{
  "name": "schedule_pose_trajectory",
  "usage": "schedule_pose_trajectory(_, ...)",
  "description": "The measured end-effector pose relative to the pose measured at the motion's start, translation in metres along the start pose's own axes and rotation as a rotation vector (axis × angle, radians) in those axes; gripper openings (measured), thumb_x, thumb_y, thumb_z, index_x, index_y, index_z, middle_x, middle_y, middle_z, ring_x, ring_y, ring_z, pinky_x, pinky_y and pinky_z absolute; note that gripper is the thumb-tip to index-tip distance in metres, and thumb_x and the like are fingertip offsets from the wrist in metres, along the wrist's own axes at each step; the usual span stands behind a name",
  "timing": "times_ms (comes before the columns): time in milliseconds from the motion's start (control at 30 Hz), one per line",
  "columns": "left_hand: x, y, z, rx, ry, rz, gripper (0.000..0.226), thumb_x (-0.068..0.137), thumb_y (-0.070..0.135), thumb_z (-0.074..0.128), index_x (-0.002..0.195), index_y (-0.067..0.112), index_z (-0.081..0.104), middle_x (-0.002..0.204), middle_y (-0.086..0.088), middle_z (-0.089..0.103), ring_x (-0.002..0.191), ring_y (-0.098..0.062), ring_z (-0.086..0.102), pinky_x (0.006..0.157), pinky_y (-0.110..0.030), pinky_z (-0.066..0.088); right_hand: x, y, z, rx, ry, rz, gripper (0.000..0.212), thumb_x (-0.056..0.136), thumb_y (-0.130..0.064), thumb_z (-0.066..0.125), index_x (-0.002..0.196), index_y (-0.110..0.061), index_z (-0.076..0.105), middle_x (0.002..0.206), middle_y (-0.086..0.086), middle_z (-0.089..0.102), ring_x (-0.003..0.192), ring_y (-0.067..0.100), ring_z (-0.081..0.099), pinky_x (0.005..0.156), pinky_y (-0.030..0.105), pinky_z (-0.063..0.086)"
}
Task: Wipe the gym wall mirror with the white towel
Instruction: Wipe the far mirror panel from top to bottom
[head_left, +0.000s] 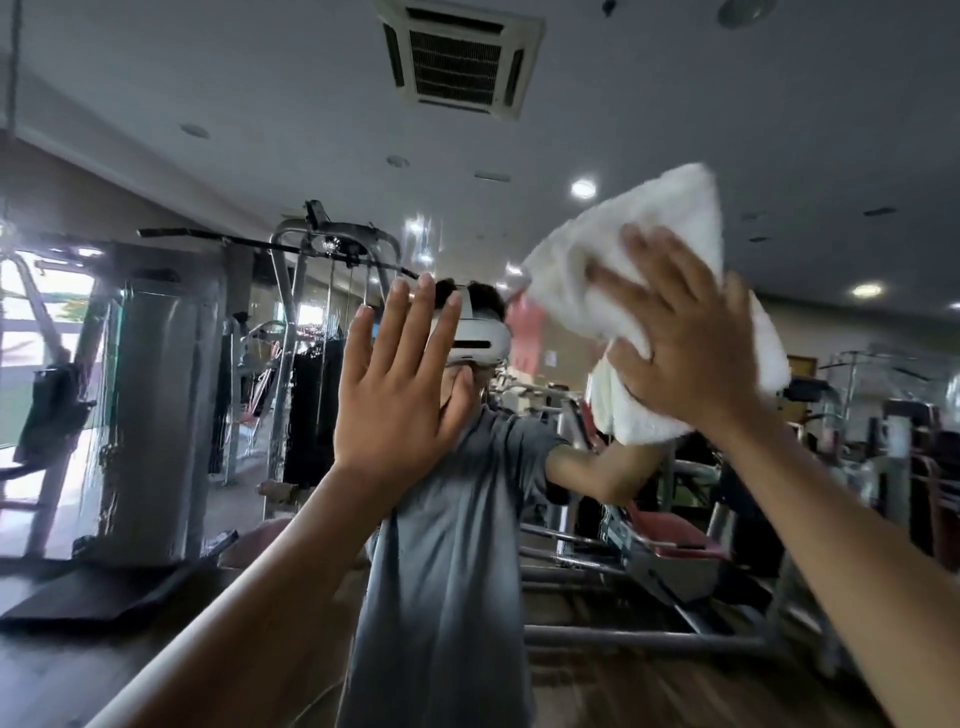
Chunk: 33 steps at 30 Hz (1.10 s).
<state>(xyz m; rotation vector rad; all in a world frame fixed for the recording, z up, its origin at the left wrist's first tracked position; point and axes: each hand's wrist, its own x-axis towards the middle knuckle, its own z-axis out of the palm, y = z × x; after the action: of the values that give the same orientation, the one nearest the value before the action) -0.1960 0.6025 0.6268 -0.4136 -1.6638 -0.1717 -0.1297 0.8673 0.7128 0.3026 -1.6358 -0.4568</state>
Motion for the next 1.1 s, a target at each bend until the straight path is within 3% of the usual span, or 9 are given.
schedule_pose_trajectory(100,0.001,0.0,0.001,-0.002,0.017,-0.001,0.065,0.103,0.046,0.023,0.159,0.014,0.023,0.167,-0.012,0.015,0.155,-0.028,0.01,0.125,-0.05,0.006,-0.015,-0.046,0.009,0.006,0.053,0.282,0.064,0.094,-0.05,0.042,0.155,-0.033,0.031,0.167,0.002,0.018,0.152,0.024,0.018,0.109,0.056,0.026)
schedule_pose_trajectory(233,-0.022,0.002,0.003,-0.011,0.033,0.009,0.066,0.102,0.046,0.027,0.159,0.013,0.025,0.166,-0.015,0.017,0.154,-0.032,0.013,0.124,-0.053,0.011,-0.052,-0.052,0.01,0.024,-0.072,-0.384,0.073,0.083,-0.048,0.059,0.152,-0.037,0.038,0.164,0.003,0.025,0.151,0.028,0.025,0.103,0.057,0.031)
schedule_pose_trajectory(300,-0.041,0.002,0.006,-0.005,0.007,0.032,0.068,0.101,0.047,0.027,0.159,0.013,0.023,0.166,-0.015,0.015,0.154,-0.033,0.012,0.123,-0.055,0.013,-0.054,-0.028,0.009,0.047,-0.126,-0.546,0.071,0.08,-0.048,0.06,0.149,-0.04,0.042,0.163,0.0,0.028,0.15,0.025,0.027,0.104,0.058,0.031)
schedule_pose_trajectory(500,-0.044,0.002,0.007,0.015,0.026,0.017,0.068,0.099,0.047,0.033,0.158,0.015,0.025,0.166,-0.013,0.017,0.154,-0.031,0.013,0.123,-0.054,0.014,-0.048,-0.061,0.009,0.038,0.057,0.252,0.063,0.092,-0.05,0.043,0.152,-0.031,0.041,0.165,0.002,0.025,0.151,0.026,0.023,0.106,0.054,0.026)
schedule_pose_trajectory(700,-0.084,0.004,0.01,-0.006,0.027,0.034,0.067,0.099,0.047,0.037,0.156,0.013,0.033,0.164,-0.017,0.023,0.152,-0.035,0.019,0.121,-0.057,0.019,-0.081,-0.06,0.007,0.137,-0.134,-0.391,0.069,0.079,-0.045,0.055,0.146,-0.04,0.044,0.163,-0.003,0.025,0.151,0.022,0.022,0.108,0.057,0.024)
schedule_pose_trajectory(833,-0.085,0.005,0.009,-0.014,0.03,0.023,0.065,0.1,0.046,0.035,0.155,0.012,0.035,0.163,-0.017,0.025,0.152,-0.035,0.02,0.12,-0.058,0.021,-0.054,-0.056,0.007,0.118,0.037,0.239,0.061,0.087,-0.044,0.048,0.146,-0.032,0.047,0.162,0.001,0.031,0.149,0.024,0.026,0.105,0.054,0.029)
schedule_pose_trajectory(900,-0.084,0.005,0.009,-0.019,0.032,0.017,0.064,0.1,0.046,0.036,0.155,0.013,0.036,0.163,-0.016,0.025,0.152,-0.034,0.02,0.121,-0.057,0.02,-0.06,-0.086,0.011,0.083,0.076,0.363,0.062,0.091,-0.047,0.046,0.15,-0.029,0.043,0.163,0.004,0.029,0.15,0.026,0.024,0.109,0.055,0.024)
schedule_pose_trajectory(967,-0.085,0.004,0.009,-0.016,0.032,0.016,0.065,0.099,0.047,0.037,0.155,0.014,0.035,0.163,-0.016,0.025,0.152,-0.034,0.02,0.121,-0.057,0.02,-0.082,-0.11,0.014,0.072,0.023,0.202,0.068,0.089,-0.048,0.049,0.153,-0.031,0.037,0.164,0.006,0.026,0.151,0.029,0.023,0.109,0.057,0.022)
schedule_pose_trajectory(1100,-0.086,0.003,0.011,-0.015,0.007,0.031,0.069,0.098,0.05,0.037,0.156,0.014,0.03,0.164,-0.017,0.022,0.153,-0.034,0.016,0.122,-0.057,0.017,-0.109,-0.078,0.009,0.084,-0.119,-0.529,0.071,0.078,-0.048,0.06,0.147,-0.038,0.045,0.163,0.001,0.029,0.151,0.023,0.024,0.11,0.057,0.025)
